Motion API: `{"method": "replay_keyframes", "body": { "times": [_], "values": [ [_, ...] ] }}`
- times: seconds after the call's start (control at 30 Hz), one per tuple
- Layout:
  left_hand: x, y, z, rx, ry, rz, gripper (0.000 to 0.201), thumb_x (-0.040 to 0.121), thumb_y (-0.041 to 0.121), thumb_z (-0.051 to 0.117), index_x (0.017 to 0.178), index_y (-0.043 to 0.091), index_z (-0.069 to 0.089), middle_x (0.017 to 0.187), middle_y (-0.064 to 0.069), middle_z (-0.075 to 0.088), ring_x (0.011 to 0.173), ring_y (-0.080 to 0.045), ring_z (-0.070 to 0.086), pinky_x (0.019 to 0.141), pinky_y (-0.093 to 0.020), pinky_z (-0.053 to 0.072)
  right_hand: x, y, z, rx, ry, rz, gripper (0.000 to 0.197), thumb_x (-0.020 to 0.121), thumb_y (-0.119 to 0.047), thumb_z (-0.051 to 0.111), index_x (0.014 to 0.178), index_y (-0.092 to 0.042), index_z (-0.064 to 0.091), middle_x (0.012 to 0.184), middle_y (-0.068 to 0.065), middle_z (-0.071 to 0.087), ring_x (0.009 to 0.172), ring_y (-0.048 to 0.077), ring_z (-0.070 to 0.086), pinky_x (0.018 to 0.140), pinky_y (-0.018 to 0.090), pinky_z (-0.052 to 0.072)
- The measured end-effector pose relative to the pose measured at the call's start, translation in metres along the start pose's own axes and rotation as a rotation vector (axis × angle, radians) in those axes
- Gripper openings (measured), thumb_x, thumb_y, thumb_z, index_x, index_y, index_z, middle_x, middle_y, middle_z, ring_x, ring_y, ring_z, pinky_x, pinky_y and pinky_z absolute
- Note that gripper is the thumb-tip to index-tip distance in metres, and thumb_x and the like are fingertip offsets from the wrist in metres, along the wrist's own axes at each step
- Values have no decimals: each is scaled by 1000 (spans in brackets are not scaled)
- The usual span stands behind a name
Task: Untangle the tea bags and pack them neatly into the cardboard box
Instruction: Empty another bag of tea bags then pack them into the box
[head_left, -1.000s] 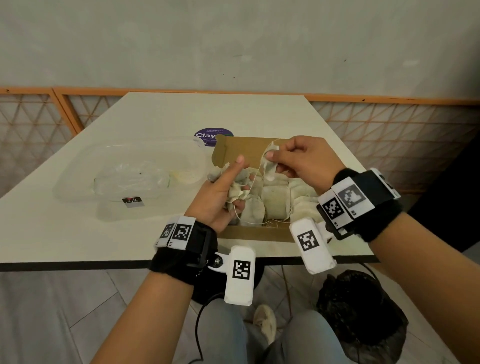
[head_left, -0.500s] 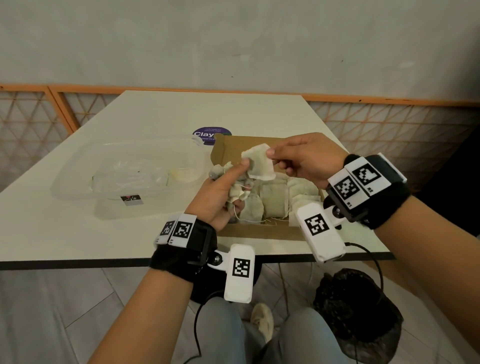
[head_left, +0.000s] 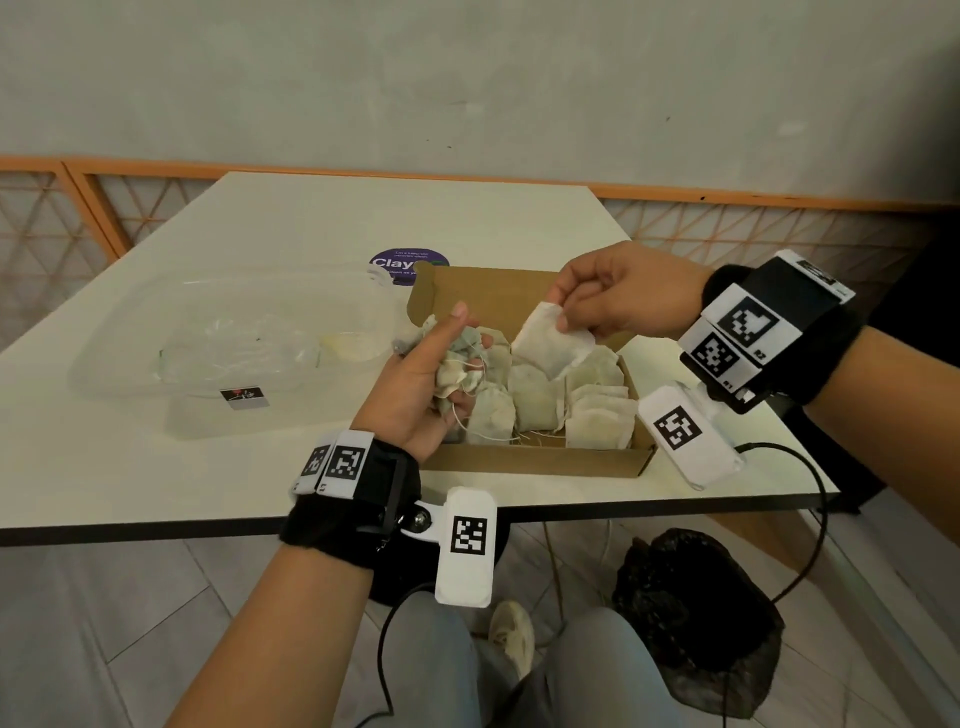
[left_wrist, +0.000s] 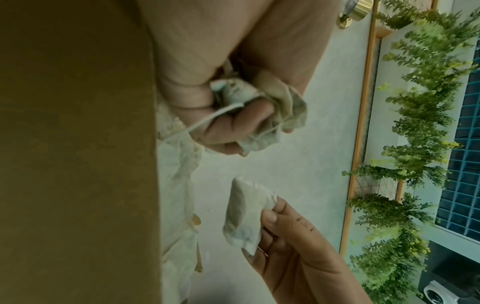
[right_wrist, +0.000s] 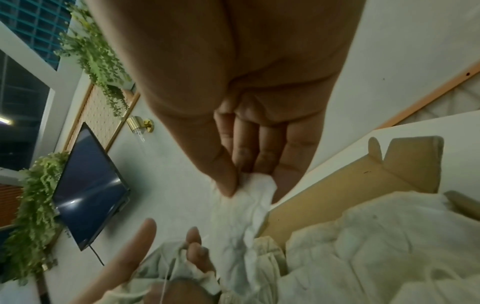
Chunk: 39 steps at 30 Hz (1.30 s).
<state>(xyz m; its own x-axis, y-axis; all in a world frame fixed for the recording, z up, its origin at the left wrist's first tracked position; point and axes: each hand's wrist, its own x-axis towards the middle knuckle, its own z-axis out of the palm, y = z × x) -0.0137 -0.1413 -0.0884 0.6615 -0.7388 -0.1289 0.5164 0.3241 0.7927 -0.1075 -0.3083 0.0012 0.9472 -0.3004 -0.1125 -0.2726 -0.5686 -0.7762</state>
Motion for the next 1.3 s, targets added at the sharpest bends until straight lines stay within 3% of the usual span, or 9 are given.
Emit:
{"method": "replay_keyframes", "body": {
  "times": [0.1, 0.3, 0.43, 0.53, 0.63, 0.83, 1.03, 1.17, 1.3],
  "values": [
    [-1, -1, 1, 105, -23, 17, 34, 70, 41, 69, 93, 15, 64, 76, -2, 63, 59, -9, 51, 48, -18, 35, -1, -3, 2, 11, -113, -7, 20, 81, 6, 61, 87, -14, 62, 69, 1, 65, 55, 3, 62, 55, 17, 51],
    [0, -2, -1, 114, -32, 11, 30, 71, 36, 70, 91, 15, 63, 79, -2, 63, 60, -9, 50, 41, -14, 33, -13, 9, 3, -302, -219, 33, 20, 83, -1, 61, 91, -19, 61, 79, -1, 67, 75, 13, 62, 76, 28, 51],
    [2, -3, -1, 116, -32, 18, 28, 71, 36, 70, 89, 15, 64, 77, -1, 64, 63, -10, 49, 40, -14, 33, -20, 24, -1, -372, -249, 90, 24, 84, -3, 62, 85, -27, 60, 71, -9, 64, 65, 3, 57, 67, 18, 44],
    [4, -3, -2, 111, -27, 16, 28, 71, 36, 70, 88, 15, 65, 77, -1, 64, 64, -11, 48, 40, -13, 33, -19, 32, 0, -329, -312, 146, 24, 83, -2, 62, 85, -25, 60, 71, -6, 63, 70, 10, 58, 74, 27, 49],
    [4, -3, -3, 111, -16, 7, 27, 72, 37, 70, 87, 15, 66, 79, -3, 63, 64, -12, 47, 40, -14, 34, -13, 38, 8, -416, -358, 168, 23, 83, -1, 61, 85, -24, 60, 71, -5, 62, 66, 10, 55, 65, 21, 47],
    [4, 0, -2, 56, -48, -30, 35, 86, 48, 55, 97, 16, 60, 80, -2, 61, 62, -8, 52, 40, -13, 34, -17, 34, 12, -562, -104, 36, 19, 84, -7, 58, 96, -21, 60, 83, -3, 66, 76, 13, 59, 75, 28, 48],
    [3, 5, -5, -80, -58, -144, 47, 94, 53, 44, 115, 12, 55, 79, -2, 65, 59, -11, 59, 39, -17, 41, -36, 38, 27, -730, -210, 74, 25, 87, -8, 48, 91, -24, 67, 83, -8, 62, 81, 13, 58, 68, 15, 42],
    [3, 5, -5, -99, -49, -165, 41, 96, 47, 42, 105, 12, 59, 73, -3, 67, 58, -11, 61, 42, -15, 41, -35, 14, 32, -416, 122, -143, 12, 89, -12, 55, 92, -20, 63, 85, -1, 63, 78, 14, 57, 63, 10, 40],
    [3, 4, -4, -37, -66, -173, 36, 96, 42, 44, 91, 10, 61, 67, -3, 63, 51, -10, 58, 38, -15, 38, -17, -7, 57, -285, 121, -175, 24, 84, -29, 66, 104, -24, 56, 85, -8, 58, 68, 5, 49, 64, 18, 41]
  ]
}}
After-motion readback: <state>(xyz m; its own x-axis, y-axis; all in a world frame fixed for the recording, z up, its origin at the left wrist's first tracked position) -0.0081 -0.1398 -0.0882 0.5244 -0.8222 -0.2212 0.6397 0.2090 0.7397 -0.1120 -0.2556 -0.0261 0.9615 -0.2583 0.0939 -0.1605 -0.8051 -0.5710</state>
